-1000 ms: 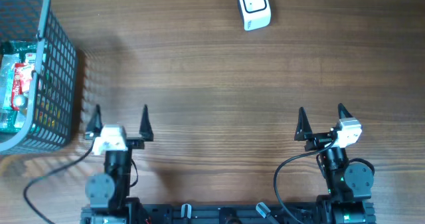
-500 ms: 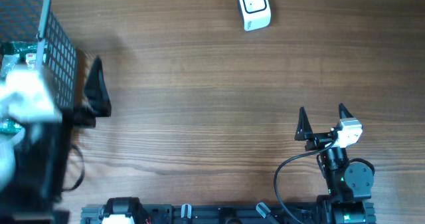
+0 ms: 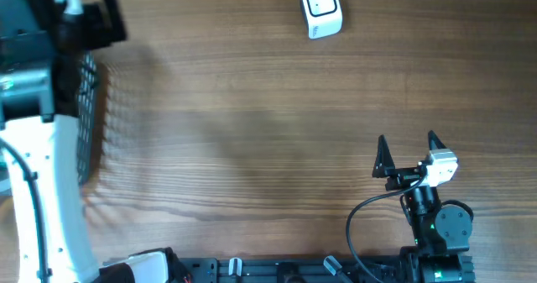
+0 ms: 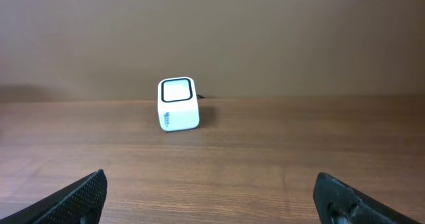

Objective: Scan the item barcode
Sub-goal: 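Reach the left gripper into the basket and grasp the Kleenex tissue pack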

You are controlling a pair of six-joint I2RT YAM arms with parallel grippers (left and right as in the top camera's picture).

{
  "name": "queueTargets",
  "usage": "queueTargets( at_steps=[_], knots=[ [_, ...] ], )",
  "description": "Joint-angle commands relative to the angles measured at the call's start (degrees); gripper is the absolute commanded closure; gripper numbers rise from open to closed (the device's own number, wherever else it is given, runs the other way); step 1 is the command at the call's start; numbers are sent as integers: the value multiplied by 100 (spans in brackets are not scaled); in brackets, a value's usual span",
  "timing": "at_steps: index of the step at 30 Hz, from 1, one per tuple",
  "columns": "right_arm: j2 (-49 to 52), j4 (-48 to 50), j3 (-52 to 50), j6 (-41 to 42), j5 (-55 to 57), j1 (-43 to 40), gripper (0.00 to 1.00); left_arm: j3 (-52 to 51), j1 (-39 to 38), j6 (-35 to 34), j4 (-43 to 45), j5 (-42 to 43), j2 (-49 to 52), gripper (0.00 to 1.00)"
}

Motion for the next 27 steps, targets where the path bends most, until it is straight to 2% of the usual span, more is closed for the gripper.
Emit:
queueTargets(
  at_steps=[1,3,8,10,15,27],
  knots=[
    [-42,13,-7,-48,68,-28,0,107,1008,-280,31,-90,-151,0],
    [-42,13,-7,-48,68,-28,0,107,1832,-223,2,76,-48,0],
    [-42,13,-7,-48,68,-28,0,103,3246,-31,-92,1969,586,0],
    [-42,13,-7,-48,68,-28,0,103,3368,693,-269,2164,896,0],
    [-42,13,-7,-48,68,-28,0,103,3320,1169,-439,2188,1729,0],
    [-42,13,-7,-48,68,-28,0,52,3185,1318,-595,2186,3021,7]
  ],
)
